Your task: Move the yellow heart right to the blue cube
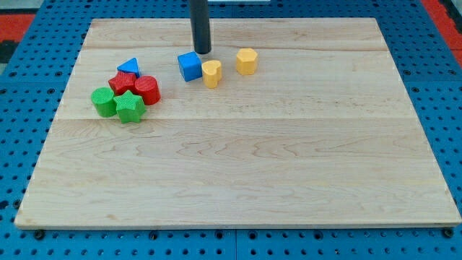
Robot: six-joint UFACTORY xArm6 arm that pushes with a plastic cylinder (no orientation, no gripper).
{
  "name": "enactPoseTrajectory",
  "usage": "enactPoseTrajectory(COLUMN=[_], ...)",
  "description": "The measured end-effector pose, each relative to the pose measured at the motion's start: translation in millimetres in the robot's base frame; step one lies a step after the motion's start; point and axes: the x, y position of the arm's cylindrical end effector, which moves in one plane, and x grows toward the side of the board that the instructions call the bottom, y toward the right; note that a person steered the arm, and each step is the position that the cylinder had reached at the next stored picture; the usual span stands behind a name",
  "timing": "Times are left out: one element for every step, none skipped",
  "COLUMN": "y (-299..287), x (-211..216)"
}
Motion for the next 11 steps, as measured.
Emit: enactPoseTrajectory(y=[-13.3, -46.2, -71.9, -40.2, 41.4, 115.7, 90.6, 42.9, -10.6, -55.7, -76.0], x=[28.6, 38.5, 48.7, 9.8, -20.3, -21.0, 2.3, 28.7, 46.5, 52.2, 58.0])
